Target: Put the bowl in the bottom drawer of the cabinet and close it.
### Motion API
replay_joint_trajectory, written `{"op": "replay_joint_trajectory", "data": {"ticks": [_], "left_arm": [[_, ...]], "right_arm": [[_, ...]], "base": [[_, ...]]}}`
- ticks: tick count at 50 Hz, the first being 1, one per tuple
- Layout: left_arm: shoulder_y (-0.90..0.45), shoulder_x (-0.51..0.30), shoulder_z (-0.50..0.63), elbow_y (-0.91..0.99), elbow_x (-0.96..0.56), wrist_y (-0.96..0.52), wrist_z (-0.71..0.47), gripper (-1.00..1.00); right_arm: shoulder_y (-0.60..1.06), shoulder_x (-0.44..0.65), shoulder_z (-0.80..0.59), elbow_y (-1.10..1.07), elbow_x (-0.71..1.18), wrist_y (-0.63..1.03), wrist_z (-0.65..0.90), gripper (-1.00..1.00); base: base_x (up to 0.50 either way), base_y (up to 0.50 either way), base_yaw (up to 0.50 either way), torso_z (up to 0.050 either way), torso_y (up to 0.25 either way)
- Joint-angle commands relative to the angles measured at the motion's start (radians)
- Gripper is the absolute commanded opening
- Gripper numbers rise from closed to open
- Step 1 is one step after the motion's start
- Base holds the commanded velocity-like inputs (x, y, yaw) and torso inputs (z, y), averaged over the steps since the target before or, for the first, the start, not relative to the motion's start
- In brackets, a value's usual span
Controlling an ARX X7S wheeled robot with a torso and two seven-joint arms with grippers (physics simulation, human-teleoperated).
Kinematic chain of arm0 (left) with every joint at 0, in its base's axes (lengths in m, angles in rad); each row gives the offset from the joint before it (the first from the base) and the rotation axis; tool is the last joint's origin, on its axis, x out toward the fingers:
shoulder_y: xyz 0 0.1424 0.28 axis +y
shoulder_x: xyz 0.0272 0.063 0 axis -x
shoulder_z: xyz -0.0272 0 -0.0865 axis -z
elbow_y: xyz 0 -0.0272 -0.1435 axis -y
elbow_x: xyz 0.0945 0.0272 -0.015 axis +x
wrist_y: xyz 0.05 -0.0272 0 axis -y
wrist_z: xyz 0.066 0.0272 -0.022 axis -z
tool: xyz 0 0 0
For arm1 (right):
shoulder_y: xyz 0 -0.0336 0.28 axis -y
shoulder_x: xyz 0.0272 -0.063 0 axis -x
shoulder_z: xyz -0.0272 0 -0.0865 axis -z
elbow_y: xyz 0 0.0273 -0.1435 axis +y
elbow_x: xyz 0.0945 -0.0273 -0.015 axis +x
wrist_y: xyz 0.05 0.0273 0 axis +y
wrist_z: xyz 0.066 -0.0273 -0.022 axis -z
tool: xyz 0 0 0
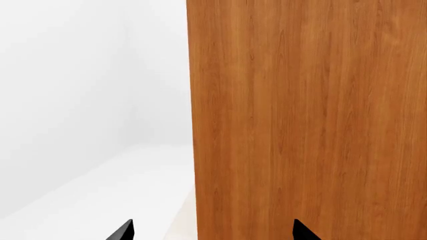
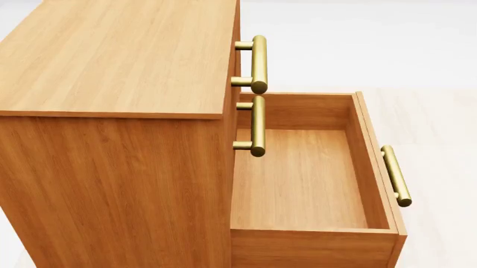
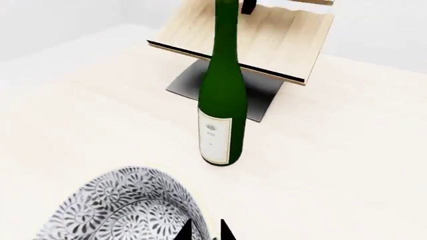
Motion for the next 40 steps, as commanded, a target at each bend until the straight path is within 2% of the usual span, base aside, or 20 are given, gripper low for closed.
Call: {"op": "replay_joint_trajectory", "data": {"ticks": [1, 25, 40], "left_arm": [[0.003, -0.003, 0.002, 0.006, 0.002, -0.002, -0.004, 1.0], [-0.003, -0.008, 0.005, 0.002, -0.002, -0.002, -0.007, 1.0], [-0.001, -0.009, 0.006, 0.009, -0.005, -0.006, -0.015, 1.0]], "right_arm": [[0.078, 0.014, -0.092, -0.087, -0.032, 0.019, -0.016, -1.0], [0.356, 0.038, -0.283, -0.066, -0.067, 0.102, -0.066, -1.0], [0.546, -0.006, -0.415, 0.158, -0.111, 0.02, -0.115, -1.0]], "base": [[0.0, 0.0, 0.0, 0.0, 0.0], [0.0, 0.0, 0.0, 0.0, 0.0], [0.0, 0.0, 0.0, 0.0, 0.0]]}}
